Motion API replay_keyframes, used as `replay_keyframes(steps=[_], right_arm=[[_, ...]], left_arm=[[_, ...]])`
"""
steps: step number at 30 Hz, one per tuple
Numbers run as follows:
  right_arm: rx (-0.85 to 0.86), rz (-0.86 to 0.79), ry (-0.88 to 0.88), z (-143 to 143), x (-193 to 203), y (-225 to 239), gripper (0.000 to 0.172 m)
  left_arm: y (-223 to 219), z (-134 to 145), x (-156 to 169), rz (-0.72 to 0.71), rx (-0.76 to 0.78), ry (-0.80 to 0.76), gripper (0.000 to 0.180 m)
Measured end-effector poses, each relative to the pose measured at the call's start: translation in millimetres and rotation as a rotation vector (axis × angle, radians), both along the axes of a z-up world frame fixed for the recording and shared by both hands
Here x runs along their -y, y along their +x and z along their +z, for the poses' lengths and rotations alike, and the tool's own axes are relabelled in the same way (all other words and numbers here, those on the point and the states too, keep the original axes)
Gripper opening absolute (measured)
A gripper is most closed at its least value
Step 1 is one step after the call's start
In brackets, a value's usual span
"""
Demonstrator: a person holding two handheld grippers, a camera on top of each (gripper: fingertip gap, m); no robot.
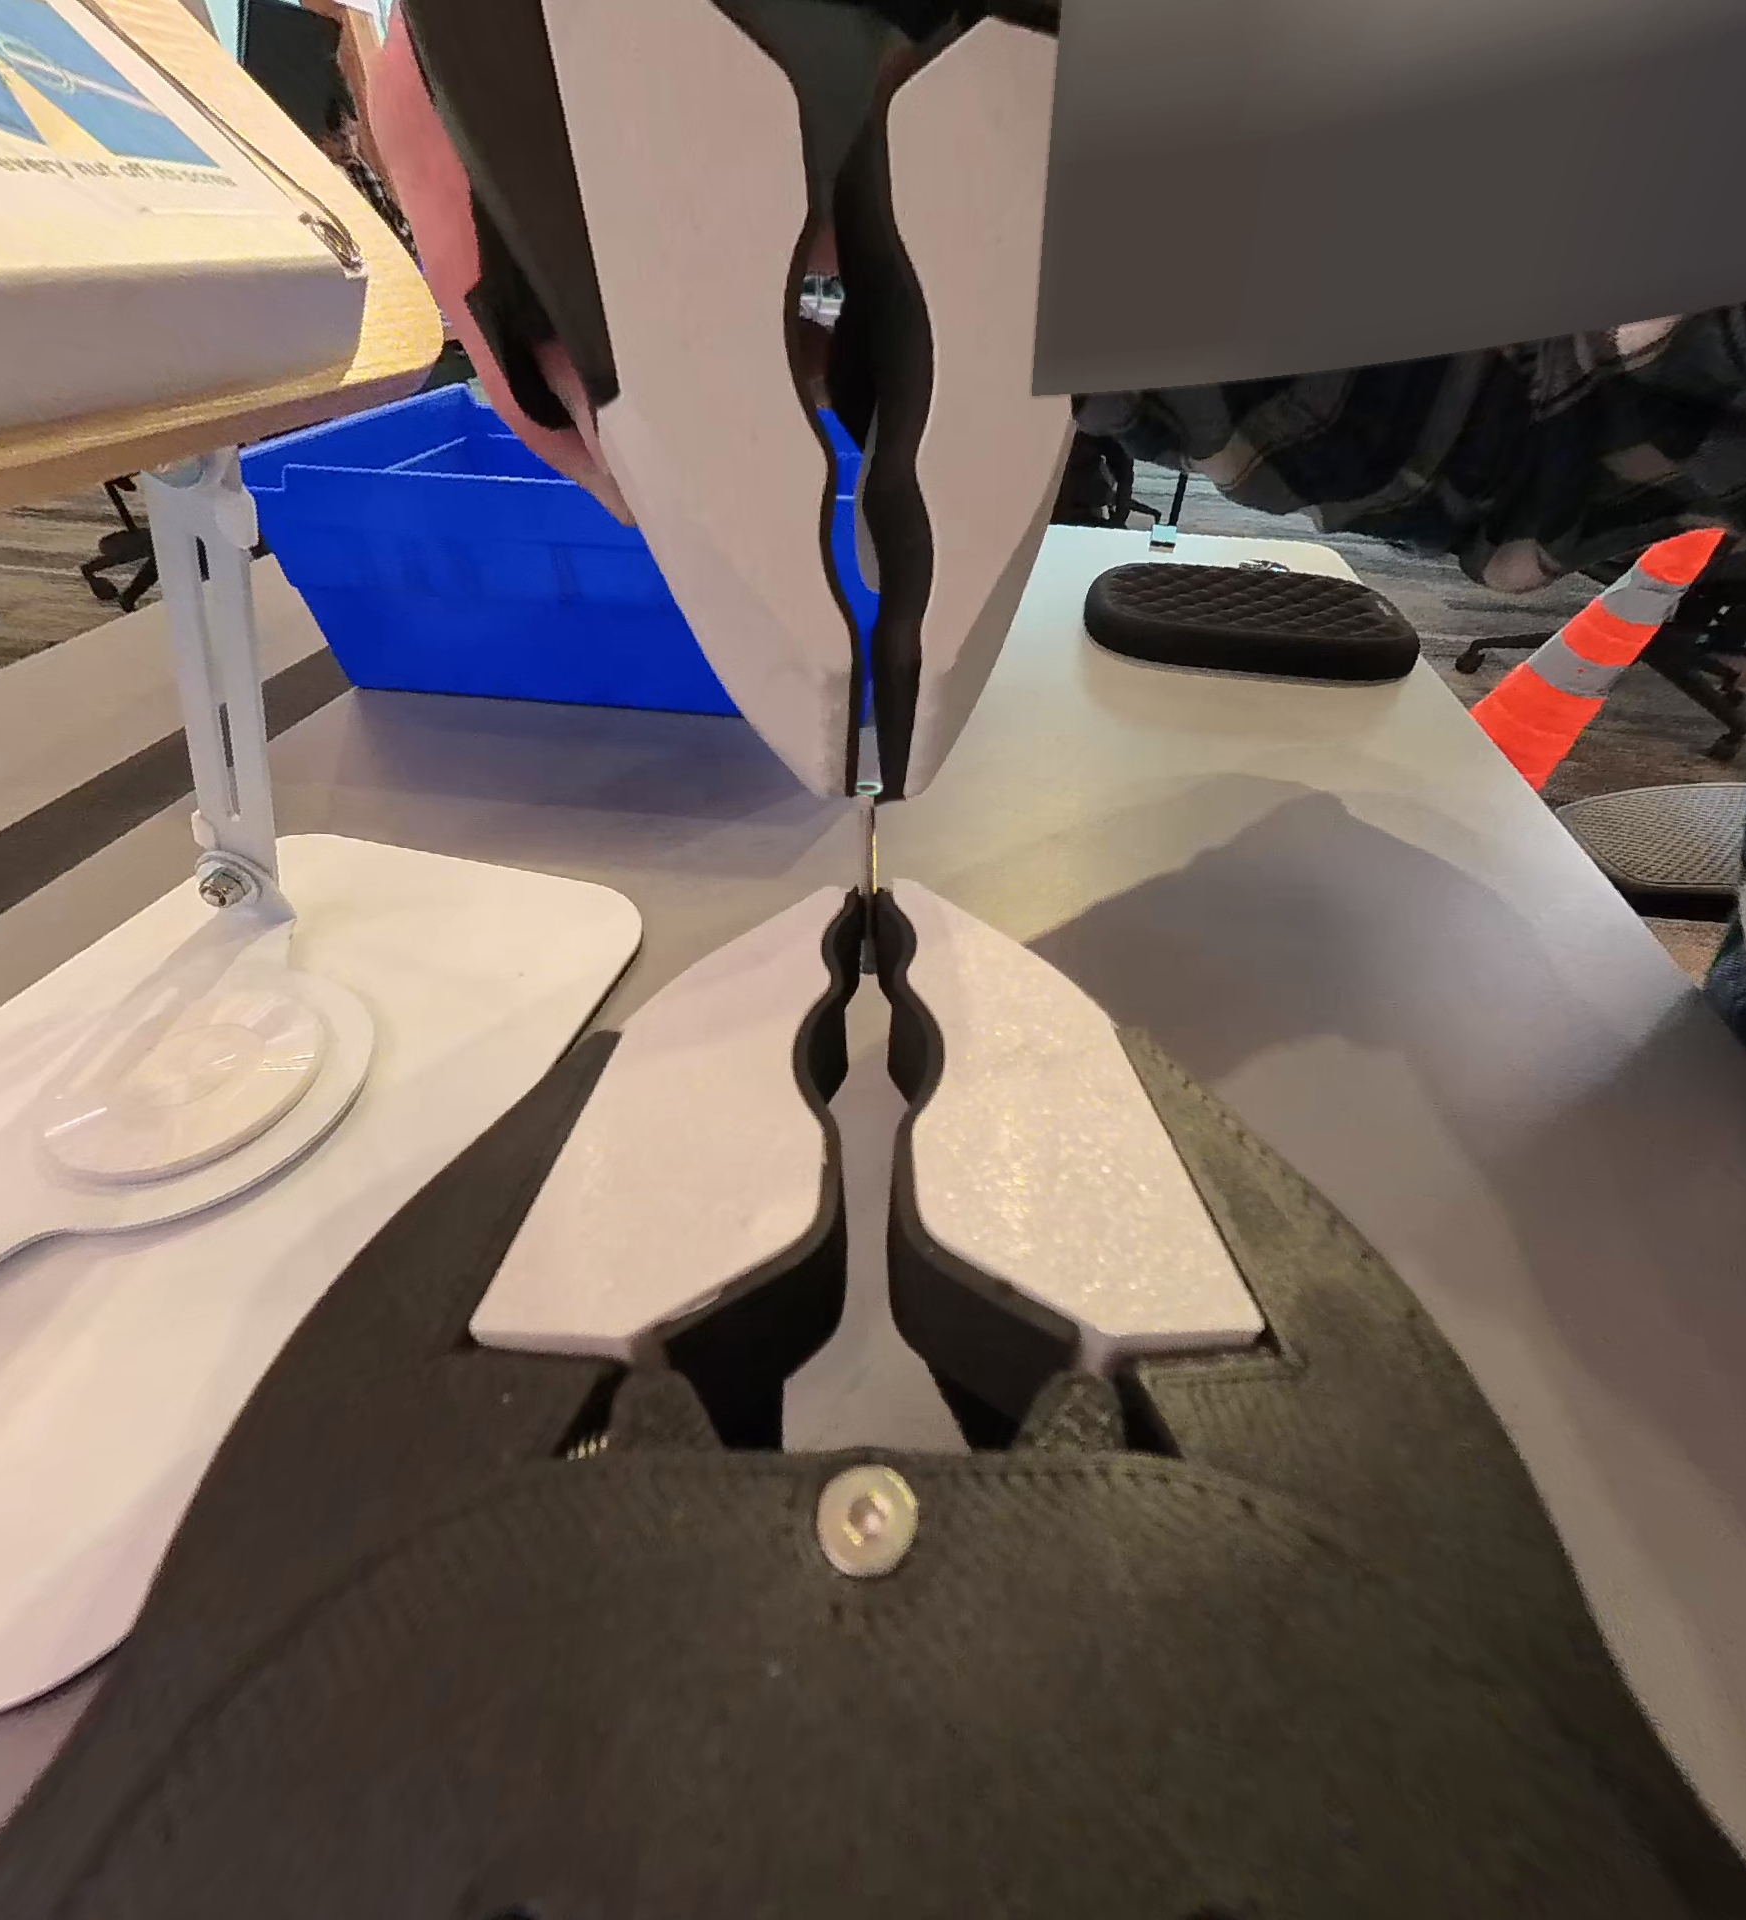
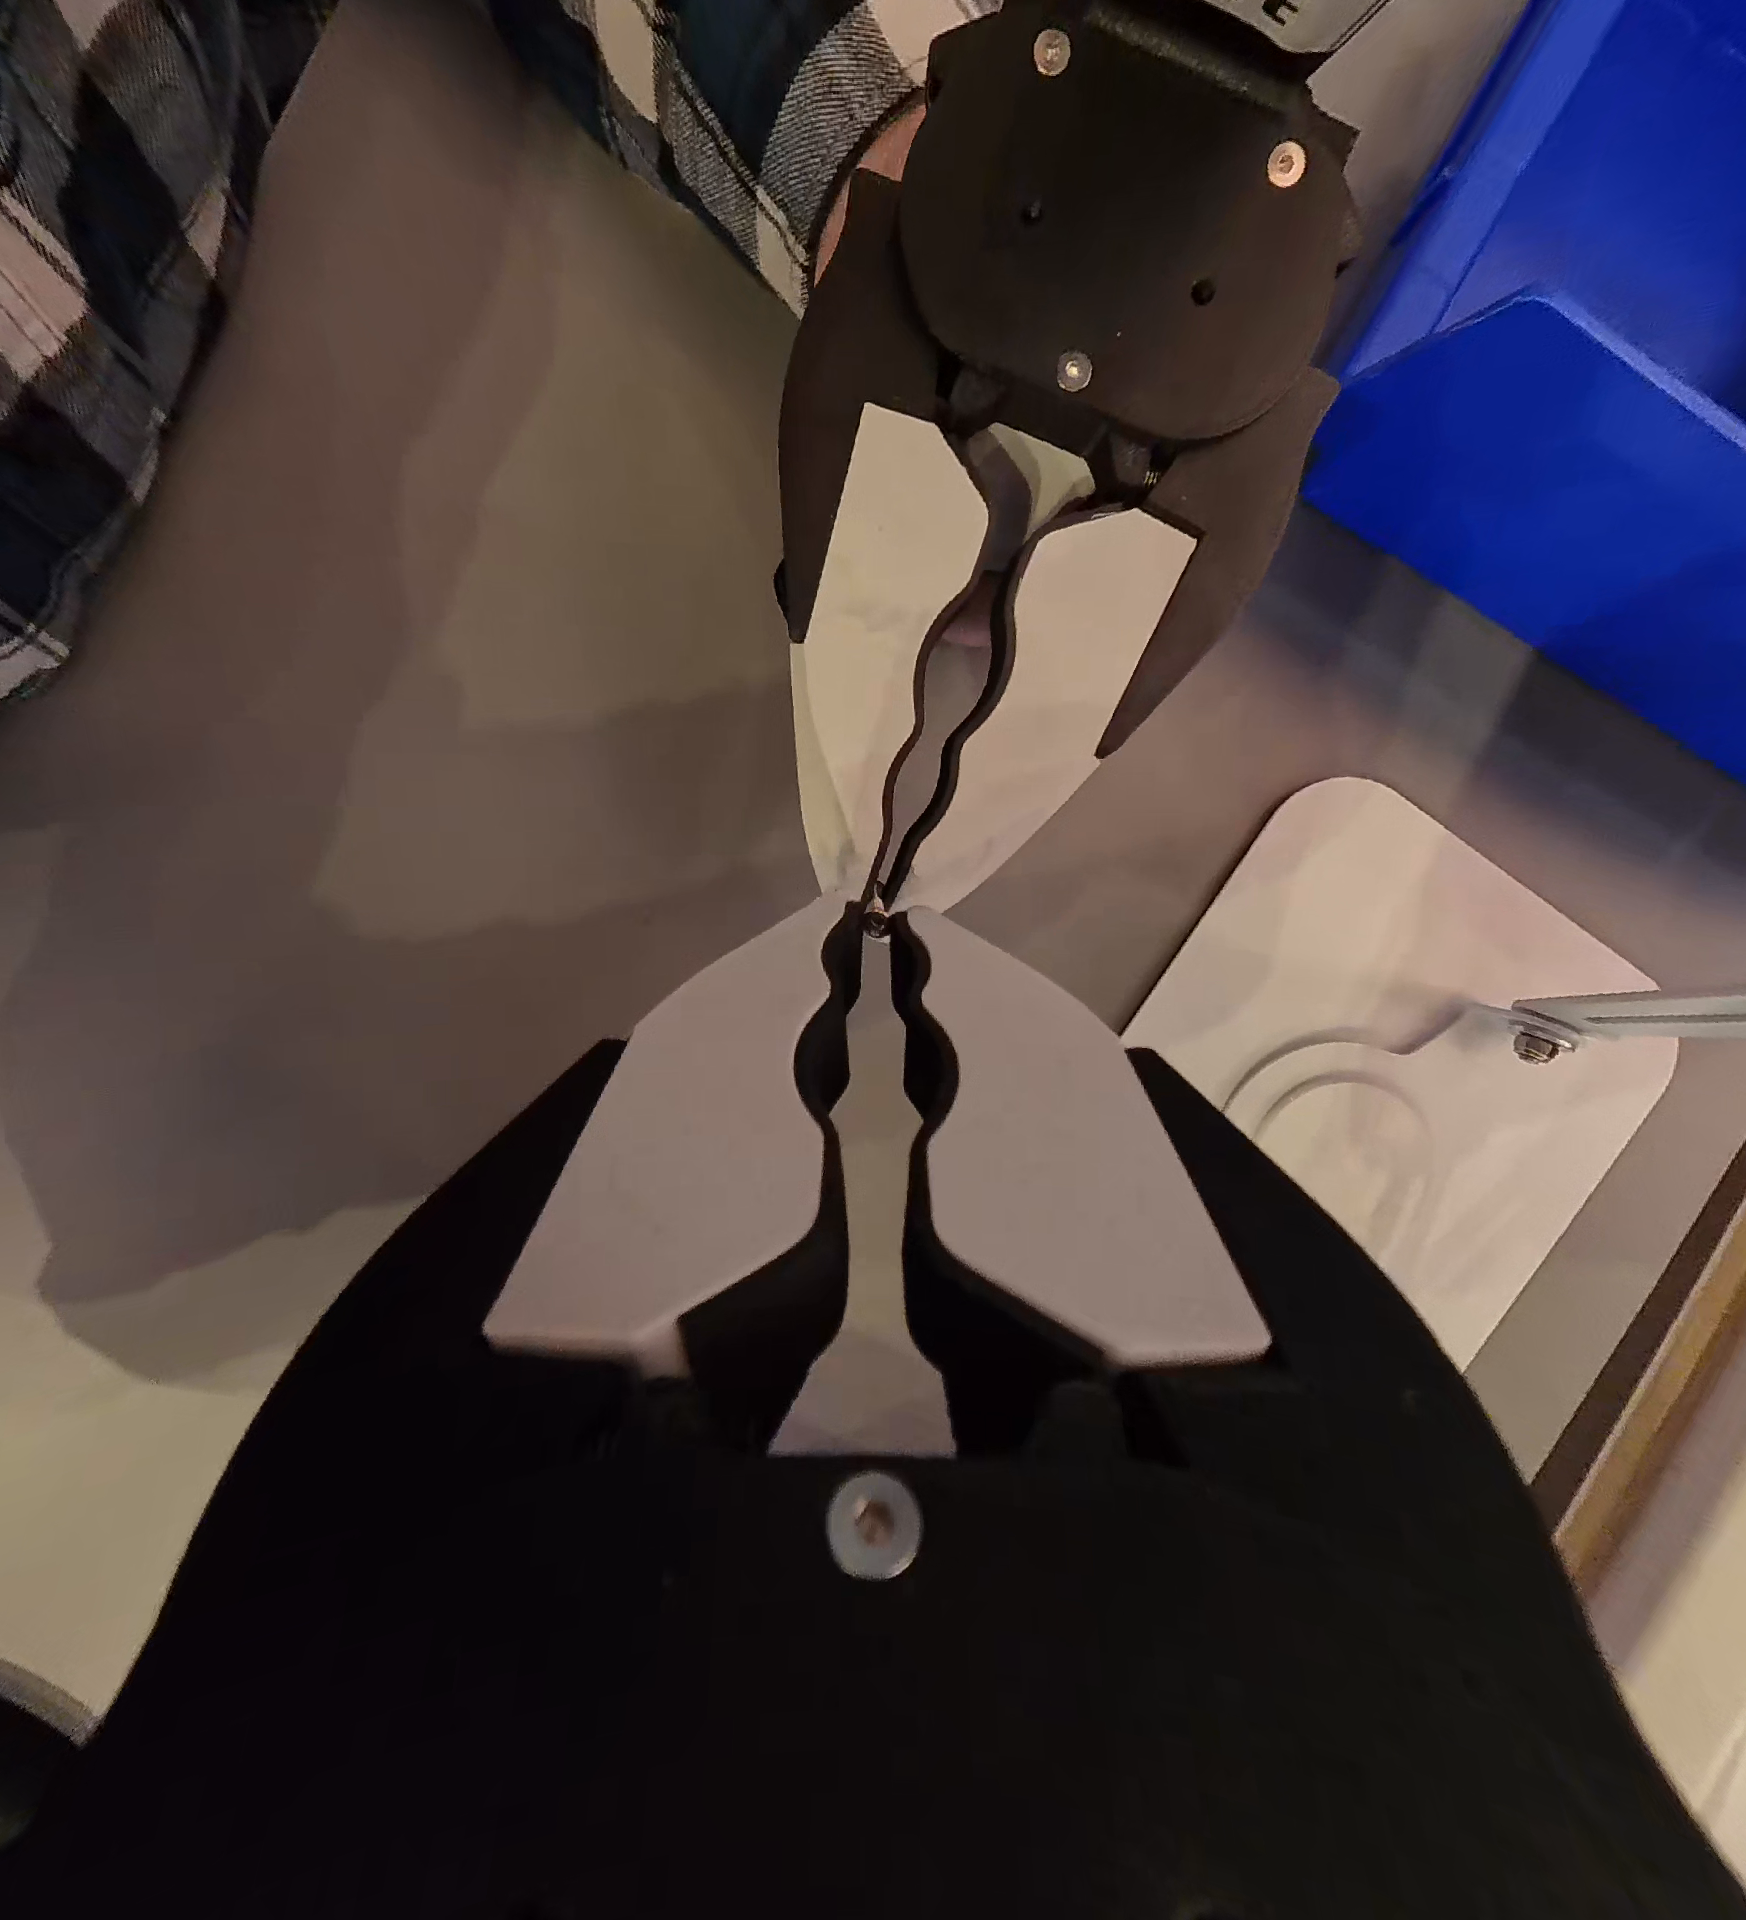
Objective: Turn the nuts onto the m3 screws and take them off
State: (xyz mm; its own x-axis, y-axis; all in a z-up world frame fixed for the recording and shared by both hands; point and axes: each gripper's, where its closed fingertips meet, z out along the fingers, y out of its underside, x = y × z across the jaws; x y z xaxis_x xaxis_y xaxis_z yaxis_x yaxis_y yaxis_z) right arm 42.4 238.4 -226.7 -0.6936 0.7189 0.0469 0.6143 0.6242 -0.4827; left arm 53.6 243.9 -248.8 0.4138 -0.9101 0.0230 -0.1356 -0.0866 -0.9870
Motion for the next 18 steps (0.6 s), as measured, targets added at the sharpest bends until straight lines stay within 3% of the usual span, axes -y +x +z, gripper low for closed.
replay_keyframes(steps=[18], right_arm=[[0.015,-0.032,0.026,-2.3,-3.2,-1.5,0.005]], left_arm=[[-0.6,-1.2,-4.0,0.038,-0.027,0.023,0.002]])
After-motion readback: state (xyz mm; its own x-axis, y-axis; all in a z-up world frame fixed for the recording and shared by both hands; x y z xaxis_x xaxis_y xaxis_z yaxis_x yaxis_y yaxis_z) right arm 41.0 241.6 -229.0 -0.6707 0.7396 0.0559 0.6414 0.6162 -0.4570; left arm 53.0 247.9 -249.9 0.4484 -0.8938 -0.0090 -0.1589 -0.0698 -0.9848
